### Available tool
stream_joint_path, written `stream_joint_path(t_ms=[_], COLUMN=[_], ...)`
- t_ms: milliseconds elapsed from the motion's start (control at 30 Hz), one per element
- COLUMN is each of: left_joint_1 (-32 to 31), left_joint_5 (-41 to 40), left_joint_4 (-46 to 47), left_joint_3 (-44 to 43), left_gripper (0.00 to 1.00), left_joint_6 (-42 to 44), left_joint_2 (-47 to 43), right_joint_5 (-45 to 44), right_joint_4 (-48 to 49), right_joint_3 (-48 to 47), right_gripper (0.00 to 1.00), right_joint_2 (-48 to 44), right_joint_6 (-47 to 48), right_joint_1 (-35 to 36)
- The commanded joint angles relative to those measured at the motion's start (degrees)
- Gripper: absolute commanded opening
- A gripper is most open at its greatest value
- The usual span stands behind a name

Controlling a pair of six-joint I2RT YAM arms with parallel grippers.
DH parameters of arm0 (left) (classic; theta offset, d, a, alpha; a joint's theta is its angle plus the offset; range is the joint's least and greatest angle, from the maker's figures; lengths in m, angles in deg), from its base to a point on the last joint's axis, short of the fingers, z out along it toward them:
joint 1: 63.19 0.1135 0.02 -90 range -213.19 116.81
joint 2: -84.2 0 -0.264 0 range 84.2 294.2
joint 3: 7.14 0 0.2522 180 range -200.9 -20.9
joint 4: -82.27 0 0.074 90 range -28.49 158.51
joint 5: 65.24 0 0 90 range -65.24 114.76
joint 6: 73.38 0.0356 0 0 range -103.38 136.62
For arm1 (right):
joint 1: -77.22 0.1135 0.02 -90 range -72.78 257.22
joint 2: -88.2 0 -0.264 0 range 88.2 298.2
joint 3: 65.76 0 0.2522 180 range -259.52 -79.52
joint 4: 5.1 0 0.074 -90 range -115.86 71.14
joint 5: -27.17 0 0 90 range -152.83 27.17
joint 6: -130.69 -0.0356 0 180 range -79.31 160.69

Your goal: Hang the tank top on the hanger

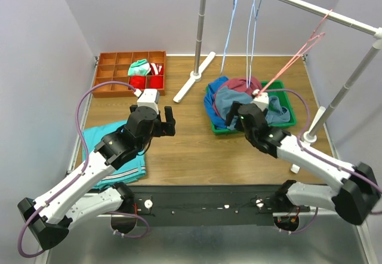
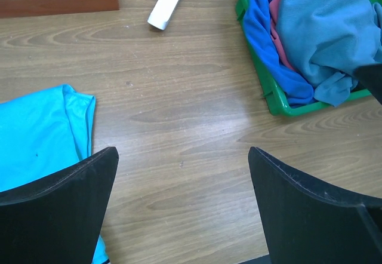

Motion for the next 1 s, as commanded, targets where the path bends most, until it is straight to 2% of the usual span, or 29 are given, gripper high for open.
stream_joint_path(t_ms=[0,167,267,367,400,500,600,833,967], left_joint_1=[0.61,0.88,1.05,1.05,1.05,1.05,1.32,2.02,2.37], left_joint_5=[1.36,1.62,1.98,2.15,2.15,1.89,2.06,3.03,3.47], left_joint_4=[1.38,1.64,1.64,1.64,1.64,1.55,1.73,1.91,2.08], left_joint_3=[0.74,0.83,0.83,0.92,0.92,0.92,1.01,1.01,1.09], left_gripper=[0.99,0.99,0.99,0.99,0.99,0.99,0.99,0.99,0.99], left_joint_6=[0.62,0.45,0.36,0.36,0.36,0.36,0.27,0.27,0.27], left_joint_2=[-0.36,-0.36,-0.28,-0.1,-0.19,-0.19,-0.1,0.08,0.25], right_joint_5=[-9.7,-15.42,-14.29,-13.05,-13.4,-13.58,-11.92,-0.15,2.76], right_joint_4=[5.67,9.45,11.56,11.22,10.08,7.7,6.39,6.38,5.24], right_joint_3=[-5.74,-9.18,-10.75,-12.34,-14.0,-14.89,-15.42,-12.53,-10.07], right_gripper=[0.98,0.97,0.9,0.7,0.5,0.17,0.01,0.01,0.01], right_joint_2=[9.1,19.21,23.51,25.9,26.77,24.69,21.78,11.76,6.06], right_joint_6=[7.42,11.03,12.61,13.15,12.8,11.48,11.48,12.36,11.04], right_joint_1=[0.23,-0.74,-1.44,-1.53,-1.53,-1.45,-1.45,-0.74,-0.65])
